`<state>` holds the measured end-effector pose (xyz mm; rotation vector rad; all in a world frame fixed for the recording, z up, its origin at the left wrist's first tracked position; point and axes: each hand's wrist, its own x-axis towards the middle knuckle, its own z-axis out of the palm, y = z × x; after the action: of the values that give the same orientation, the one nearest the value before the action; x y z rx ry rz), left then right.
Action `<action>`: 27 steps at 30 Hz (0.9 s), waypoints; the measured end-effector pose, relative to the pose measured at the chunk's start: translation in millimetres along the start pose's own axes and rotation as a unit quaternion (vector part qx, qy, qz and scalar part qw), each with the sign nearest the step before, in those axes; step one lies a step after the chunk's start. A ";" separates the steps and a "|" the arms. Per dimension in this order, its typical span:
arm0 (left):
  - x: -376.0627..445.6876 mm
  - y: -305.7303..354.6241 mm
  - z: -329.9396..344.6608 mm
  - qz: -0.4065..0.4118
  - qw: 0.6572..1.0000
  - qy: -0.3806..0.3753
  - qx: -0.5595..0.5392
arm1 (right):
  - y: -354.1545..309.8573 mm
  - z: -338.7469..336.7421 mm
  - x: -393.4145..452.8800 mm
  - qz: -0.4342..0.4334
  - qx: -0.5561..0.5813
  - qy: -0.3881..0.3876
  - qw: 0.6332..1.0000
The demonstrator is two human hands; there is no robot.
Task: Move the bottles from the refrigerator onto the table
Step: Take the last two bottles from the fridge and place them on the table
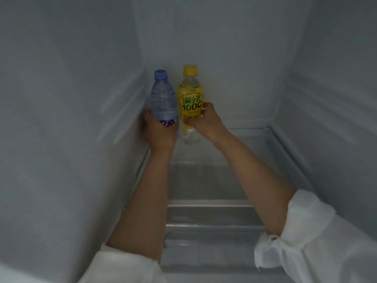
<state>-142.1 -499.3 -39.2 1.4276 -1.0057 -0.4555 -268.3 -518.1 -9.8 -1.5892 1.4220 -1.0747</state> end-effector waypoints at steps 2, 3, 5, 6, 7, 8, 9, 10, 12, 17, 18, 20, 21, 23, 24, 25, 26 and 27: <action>9.5 -3.4 4.3 0.017 1.000 0.001 -0.003 | 0.4 2.7 4.7 -0.002 0.023 -0.008 1.000; 14.1 -6.2 6.2 0.024 1.000 -0.005 0.002 | 0.4 3.9 6.8 -0.009 0.026 -0.008 1.000; 22.0 -11.0 7.9 0.027 1.000 0.000 0.014 | 0.4 4.2 10.2 -0.024 0.023 -0.005 0.999; 25.0 -13.7 8.1 0.031 0.999 0.007 0.020 | -0.5 3.8 9.8 -0.028 0.021 -0.005 0.999; 28.2 -17.3 9.3 0.032 0.999 0.012 0.029 | -0.4 3.4 9.8 -0.030 0.020 -0.005 0.999; 26.1 -15.8 8.2 0.038 0.999 0.020 0.033 | -1.0 2.8 7.1 -0.031 0.020 -0.003 0.999; 25.2 -16.7 7.9 0.041 0.998 0.026 0.038 | -1.2 2.3 3.3 -0.032 0.024 0.002 0.999; 21.8 -15.1 6.6 0.042 0.998 0.037 0.042 | -0.6 2.3 -0.6 -0.033 0.025 0.010 0.999; 12.2 -8.5 3.1 0.054 0.996 0.060 0.048 | -0.5 1.3 -10.8 -0.036 0.029 0.030 0.998; -13.2 1.8 -2.7 0.075 0.990 0.112 0.049 | 1.2 -1.8 -35.0 -0.056 0.049 0.070 0.995; -19.4 4.0 -4.5 0.076 0.990 0.111 0.038 | 1.3 -3.0 -39.9 -0.059 0.049 0.075 0.994; -30.2 6.4 -7.1 0.065 0.993 0.093 -0.009 | 1.1 -6.4 -50.1 -0.063 0.048 0.089 0.993; -34.1 7.7 -9.1 0.061 0.994 0.081 -0.028 | 1.8 -8.6 -54.1 -0.063 0.051 0.094 0.992; -46.0 9.0 -14.6 0.064 0.995 0.073 -0.035 | 2.5 -14.3 -66.7 -0.065 0.056 0.105 0.991; -53.8 10.4 -18.0 0.074 0.994 0.069 -0.040 | 2.3 -17.7 -74.6 -0.067 0.059 0.112 0.990; -61.4 12.6 -21.5 0.082 0.993 0.068 -0.046 | 2.8 -21.3 -82.6 -0.069 0.064 0.121 0.988; -68.9 16.1 -24.8 0.086 0.993 0.064 -0.049 | 2.7 -25.1 -91.6 -0.071 0.070 0.132 0.986; -75.1 17.8 -27.1 0.090 0.993 0.055 -0.055 | 1.4 -29.2 -103.2 -0.072 0.076 0.145 0.984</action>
<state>-166.5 -421.2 -40.5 1.2380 -0.9953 -0.2927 -299.6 -415.5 -11.4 -1.4875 1.3864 -1.5150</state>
